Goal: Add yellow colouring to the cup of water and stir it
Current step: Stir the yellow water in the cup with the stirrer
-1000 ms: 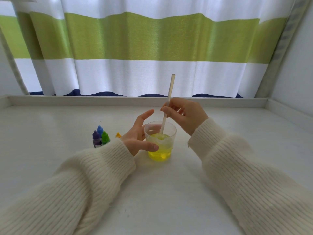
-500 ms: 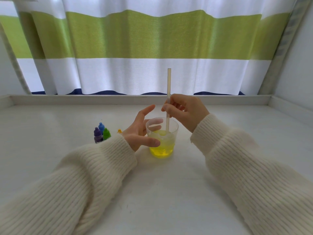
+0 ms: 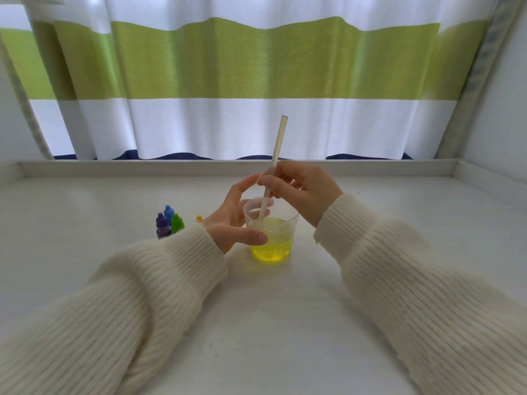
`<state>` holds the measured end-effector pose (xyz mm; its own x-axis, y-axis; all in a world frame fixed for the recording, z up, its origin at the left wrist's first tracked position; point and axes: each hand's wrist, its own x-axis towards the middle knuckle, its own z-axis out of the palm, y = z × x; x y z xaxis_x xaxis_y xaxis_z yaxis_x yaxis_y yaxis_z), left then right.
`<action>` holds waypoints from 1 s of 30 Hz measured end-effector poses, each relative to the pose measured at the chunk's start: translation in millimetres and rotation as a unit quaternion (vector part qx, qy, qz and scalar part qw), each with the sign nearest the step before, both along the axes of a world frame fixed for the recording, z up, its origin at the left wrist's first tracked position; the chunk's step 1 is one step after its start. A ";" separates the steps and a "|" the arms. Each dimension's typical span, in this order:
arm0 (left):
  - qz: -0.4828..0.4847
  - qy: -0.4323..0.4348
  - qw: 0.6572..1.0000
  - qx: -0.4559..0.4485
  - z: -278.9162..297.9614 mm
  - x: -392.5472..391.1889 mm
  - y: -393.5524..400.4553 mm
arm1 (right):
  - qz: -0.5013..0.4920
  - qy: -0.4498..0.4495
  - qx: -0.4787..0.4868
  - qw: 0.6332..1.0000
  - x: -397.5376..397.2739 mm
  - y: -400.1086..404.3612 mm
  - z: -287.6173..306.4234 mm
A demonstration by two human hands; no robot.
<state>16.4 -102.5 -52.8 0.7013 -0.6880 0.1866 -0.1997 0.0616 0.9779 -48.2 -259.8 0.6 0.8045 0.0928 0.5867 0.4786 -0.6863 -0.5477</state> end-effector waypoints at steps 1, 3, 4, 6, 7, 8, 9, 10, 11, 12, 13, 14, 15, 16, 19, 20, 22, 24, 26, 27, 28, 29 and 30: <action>0.002 -0.001 1.000 0.000 0.2 -0.1 -0.3 | -0.003 -0.002 -0.005 1.000 1.1 -0.8 -0.4; 0.004 -0.003 1.000 0.001 0.8 -0.8 -0.4 | -0.011 -0.008 -0.017 1.000 3.1 -2.6 -1.1; 0.005 -0.004 1.000 0.001 0.8 -1.1 -0.2 | -0.016 -0.014 -0.025 0.999 4.0 -3.4 -1.6; 0.004 -0.004 1.000 0.002 0.6 -1.4 0.6 | -0.025 -0.029 -0.041 0.998 5.6 -6.1 -2.3; 0.002 -0.003 1.000 0.004 0.5 -1.5 0.7 | -0.030 -0.036 -0.049 0.998 6.2 -7.8 -2.4; 0.002 -0.002 1.000 0.006 0.7 -1.7 1.0 | -0.036 -0.041 -0.058 0.997 6.7 -9.6 -2.4; 0.003 -0.001 1.000 0.008 0.9 -1.6 0.9 | -0.043 -0.045 -0.067 0.996 7.3 -11.3 -2.3; 0.005 -0.002 1.000 0.010 1.1 -1.7 1.0 | -0.049 -0.047 -0.073 0.995 7.9 -12.9 -2.1; 0.007 -0.003 1.000 0.011 1.4 -2.1 0.9 | -0.055 -0.048 -0.078 0.994 8.4 -14.1 -1.8; 0.008 -0.005 1.000 0.013 1.7 -2.6 0.9 | -0.060 -0.048 -0.081 0.994 8.6 -14.8 -1.2; 0.008 -0.005 1.000 0.014 1.7 -3.2 1.0 | -0.063 -0.047 -0.083 0.994 8.3 -14.9 -0.5; 0.008 -0.005 1.000 0.013 1.7 -3.7 1.2 | -0.064 -0.045 -0.081 0.994 7.8 -14.9 0.2; 0.007 -0.006 1.000 0.013 1.5 -3.7 1.3 | -0.064 -0.041 -0.077 0.994 7.1 -14.8 0.9; 0.007 -0.007 1.000 0.013 1.2 -4.0 1.5 | -0.065 -0.036 -0.072 0.995 6.0 -14.6 1.4; 0.008 -0.011 1.000 0.014 1.0 -3.8 1.2 | -0.062 -0.024 -0.056 0.996 3.2 -13.7 2.4; 0.009 -0.013 1.000 0.013 0.8 -3.7 1.3 | -0.058 -0.022 -0.051 0.997 2.3 -13.0 2.4; 0.012 -0.016 1.000 0.016 0.3 -2.9 1.1 | -0.051 -0.017 -0.040 0.998 1.2 -11.4 2.5; 0.013 -0.015 1.000 0.019 -0.7 -1.9 1.1 | -0.040 -0.011 -0.028 0.999 0.5 -10.1 2.7; 0.013 -0.013 1.000 0.020 -1.3 -0.7 1.2 | -0.027 -0.004 -0.008 1.000 -0.1 -8.9 3.1; 0.013 -0.013 1.000 0.021 -1.5 -0.2 1.1 | -0.020 0.000 0.005 1.000 -0.5 -8.4 3.3; 0.012 -0.013 1.000 0.022 -1.4 0.0 1.0 | -0.013 0.003 0.016 1.000 -0.9 -7.7 3.4; 0.011 -0.013 1.000 0.023 -1.2 0.1 0.7 | -0.007 0.007 0.024 1.000 -1.2 -7.0 3.6; 0.011 -0.014 1.000 0.024 -1.2 0.1 0.8 | -0.001 0.010 0.030 1.000 -1.4 -6.1 3.2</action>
<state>16.5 -101.7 -54.0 0.7109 -0.6815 0.1738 -0.2279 0.0106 0.9736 -49.5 -265.9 3.8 0.8166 0.0576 0.5743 0.4660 -0.6529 -0.5972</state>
